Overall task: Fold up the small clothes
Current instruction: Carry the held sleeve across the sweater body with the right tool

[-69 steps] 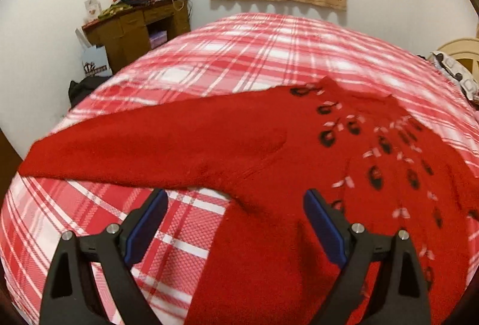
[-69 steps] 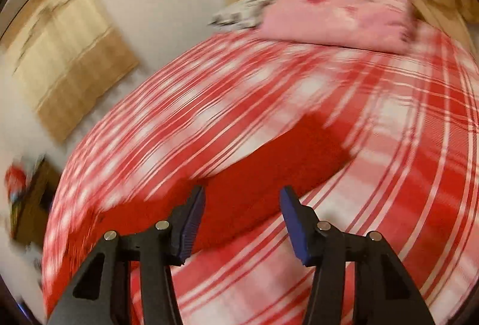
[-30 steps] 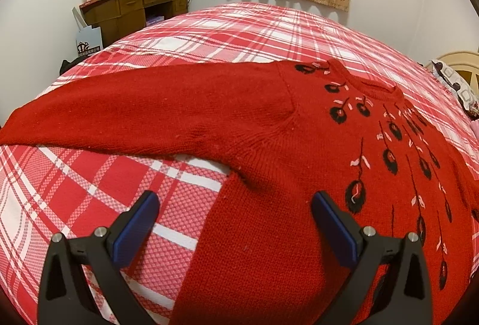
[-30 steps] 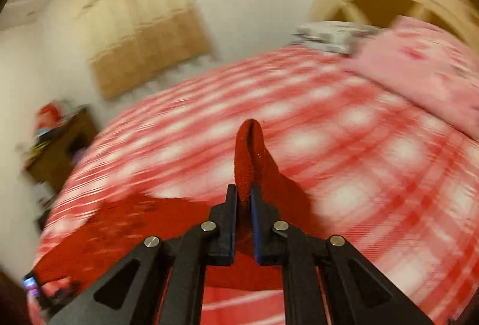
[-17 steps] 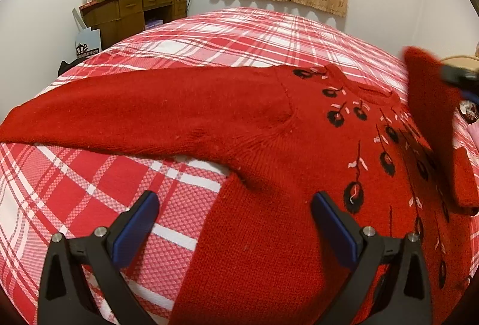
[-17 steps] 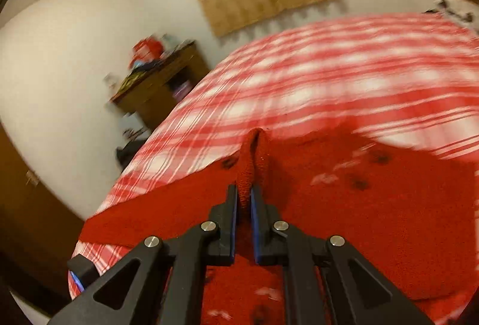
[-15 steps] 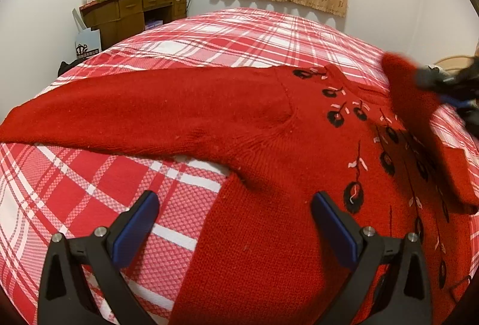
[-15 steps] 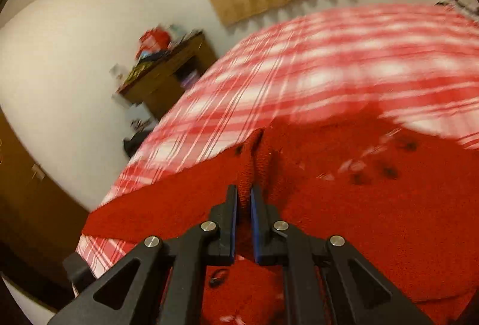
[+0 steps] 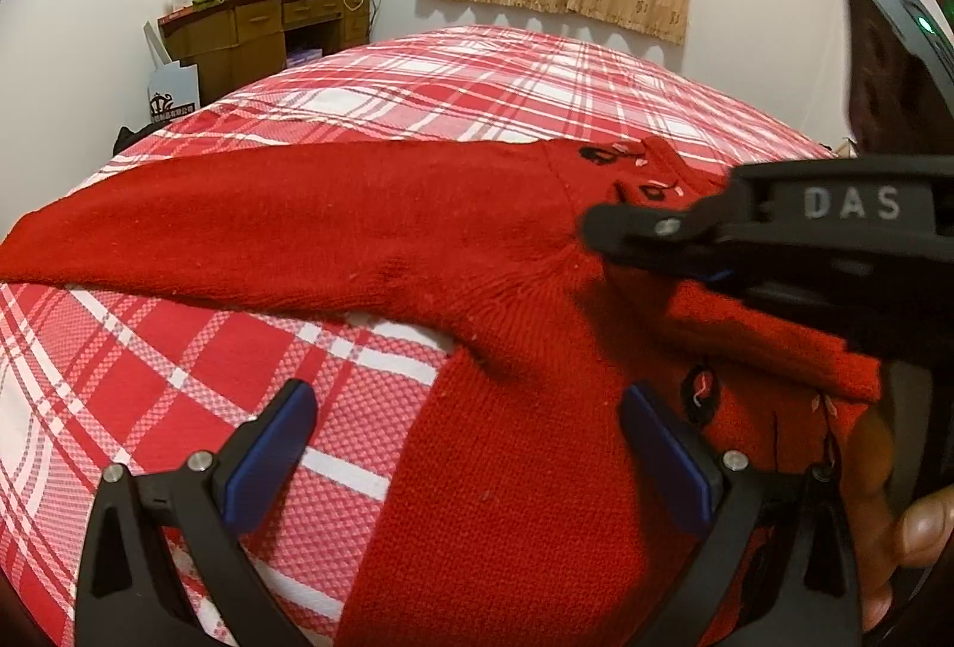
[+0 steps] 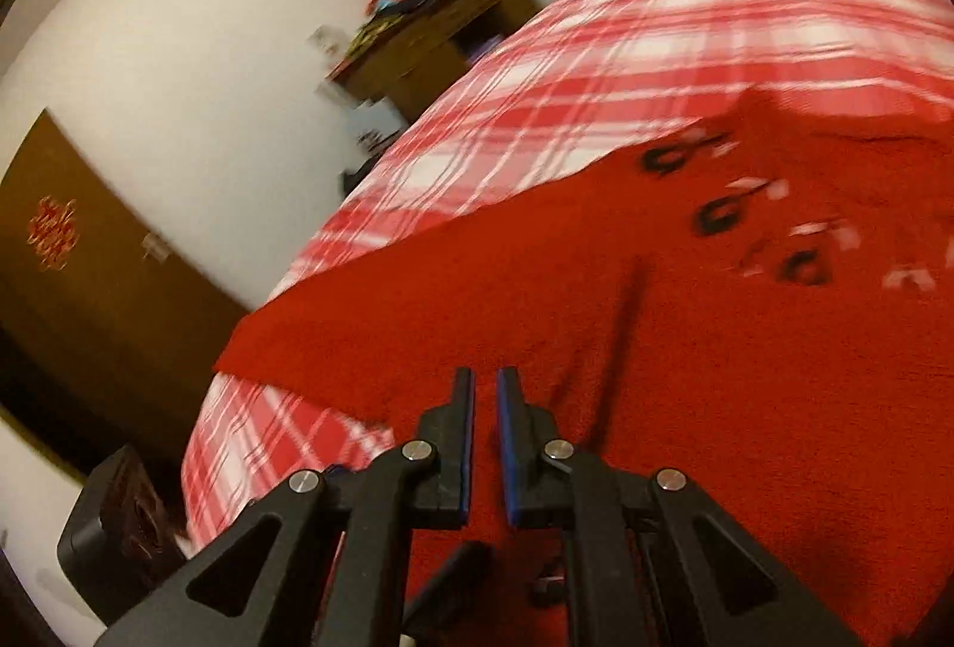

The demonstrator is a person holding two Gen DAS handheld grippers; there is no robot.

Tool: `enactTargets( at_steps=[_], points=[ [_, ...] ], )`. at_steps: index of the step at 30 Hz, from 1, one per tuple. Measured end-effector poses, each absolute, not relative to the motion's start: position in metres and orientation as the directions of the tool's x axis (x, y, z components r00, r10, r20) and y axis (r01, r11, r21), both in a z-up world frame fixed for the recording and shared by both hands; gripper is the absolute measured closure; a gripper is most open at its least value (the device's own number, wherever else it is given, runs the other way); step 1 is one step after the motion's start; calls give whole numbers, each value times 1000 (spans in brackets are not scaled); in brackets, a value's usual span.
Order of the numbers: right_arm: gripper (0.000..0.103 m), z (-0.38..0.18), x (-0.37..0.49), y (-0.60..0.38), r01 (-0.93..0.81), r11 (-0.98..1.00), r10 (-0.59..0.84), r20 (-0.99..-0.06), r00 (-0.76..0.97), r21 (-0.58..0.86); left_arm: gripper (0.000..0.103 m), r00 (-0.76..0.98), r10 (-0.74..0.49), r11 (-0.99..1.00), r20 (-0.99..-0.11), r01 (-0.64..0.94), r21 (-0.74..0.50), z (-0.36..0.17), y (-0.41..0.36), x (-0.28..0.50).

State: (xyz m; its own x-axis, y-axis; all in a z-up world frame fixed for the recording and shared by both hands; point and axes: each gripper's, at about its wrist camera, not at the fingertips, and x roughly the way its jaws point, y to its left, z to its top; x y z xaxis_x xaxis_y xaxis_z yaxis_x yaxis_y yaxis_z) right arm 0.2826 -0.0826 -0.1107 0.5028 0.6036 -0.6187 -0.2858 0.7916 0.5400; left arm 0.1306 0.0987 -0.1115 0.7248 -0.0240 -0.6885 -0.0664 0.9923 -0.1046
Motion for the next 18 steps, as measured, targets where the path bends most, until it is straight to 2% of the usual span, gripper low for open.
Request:
enactTargets(
  at_steps=[3,5,8,9,14,18],
  points=[
    [95,-85,265,-95,-293,797,583,-549,599,527,0,724,-28,992,-689,-65,-108,-111,99,131],
    [95,-75,257,-109,-246,827,526,-540,657,506,0,724,-26,992,-689,-66,-107,-111,99,131],
    [95,-73,252,-128,-165,888,412,-584,699,428,0,724,-26,992,-689,-66,-107,-111,99,131],
    [95,-79,256,-130,-135,912,368,-630,683,387,0,725,-25,992,-689,-66,-106,-111,99,130],
    [95,-97,263,-129,-96,897,389,-665,637,432,0,724,-25,992,-689,-67,-106,-111,99,130],
    [94,-105,274,-116,-127,906,392,-685,615,404,0,725,-25,992,-689,-67,-107,-111,99,130]
  ],
)
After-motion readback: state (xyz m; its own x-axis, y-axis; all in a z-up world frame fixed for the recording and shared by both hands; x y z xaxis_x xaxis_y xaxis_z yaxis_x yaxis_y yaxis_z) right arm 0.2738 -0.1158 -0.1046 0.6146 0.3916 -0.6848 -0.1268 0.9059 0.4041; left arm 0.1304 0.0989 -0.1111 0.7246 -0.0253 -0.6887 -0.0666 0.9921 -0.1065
